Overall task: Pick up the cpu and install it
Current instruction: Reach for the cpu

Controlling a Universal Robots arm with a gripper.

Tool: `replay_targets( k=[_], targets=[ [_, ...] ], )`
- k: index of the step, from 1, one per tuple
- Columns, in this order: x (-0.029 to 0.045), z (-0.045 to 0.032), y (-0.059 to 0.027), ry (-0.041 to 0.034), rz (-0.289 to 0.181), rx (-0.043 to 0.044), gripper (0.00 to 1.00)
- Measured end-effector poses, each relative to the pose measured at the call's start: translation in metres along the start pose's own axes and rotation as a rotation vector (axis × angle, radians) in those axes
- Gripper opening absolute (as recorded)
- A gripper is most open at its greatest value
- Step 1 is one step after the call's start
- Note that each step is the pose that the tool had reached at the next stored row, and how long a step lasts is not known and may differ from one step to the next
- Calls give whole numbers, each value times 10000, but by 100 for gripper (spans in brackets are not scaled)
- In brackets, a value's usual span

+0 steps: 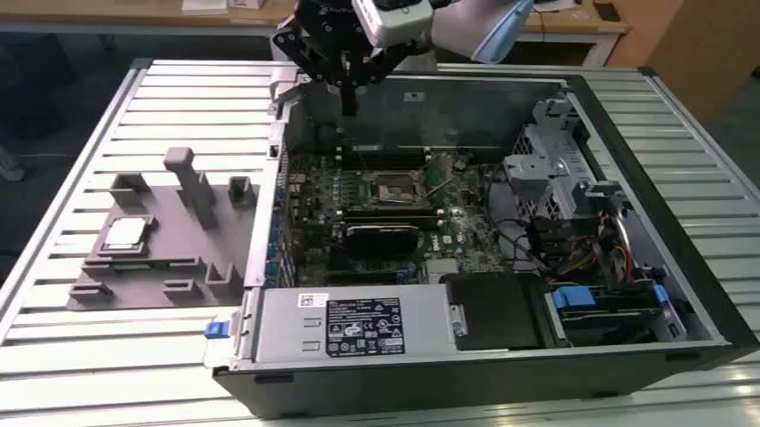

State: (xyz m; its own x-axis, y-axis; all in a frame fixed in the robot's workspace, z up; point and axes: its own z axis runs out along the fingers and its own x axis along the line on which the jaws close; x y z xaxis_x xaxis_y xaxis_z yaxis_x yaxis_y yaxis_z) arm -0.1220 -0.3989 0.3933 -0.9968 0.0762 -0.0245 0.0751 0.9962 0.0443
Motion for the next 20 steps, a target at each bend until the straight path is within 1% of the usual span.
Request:
replay_targets(
  k=[11,14,20],
  targets=[
    [10,0,-1,0,2,0,11],
    [31,-1,-3,-1,0,0,11],
    [101,-3,-8,-2,0,-1,11]
  ],
)
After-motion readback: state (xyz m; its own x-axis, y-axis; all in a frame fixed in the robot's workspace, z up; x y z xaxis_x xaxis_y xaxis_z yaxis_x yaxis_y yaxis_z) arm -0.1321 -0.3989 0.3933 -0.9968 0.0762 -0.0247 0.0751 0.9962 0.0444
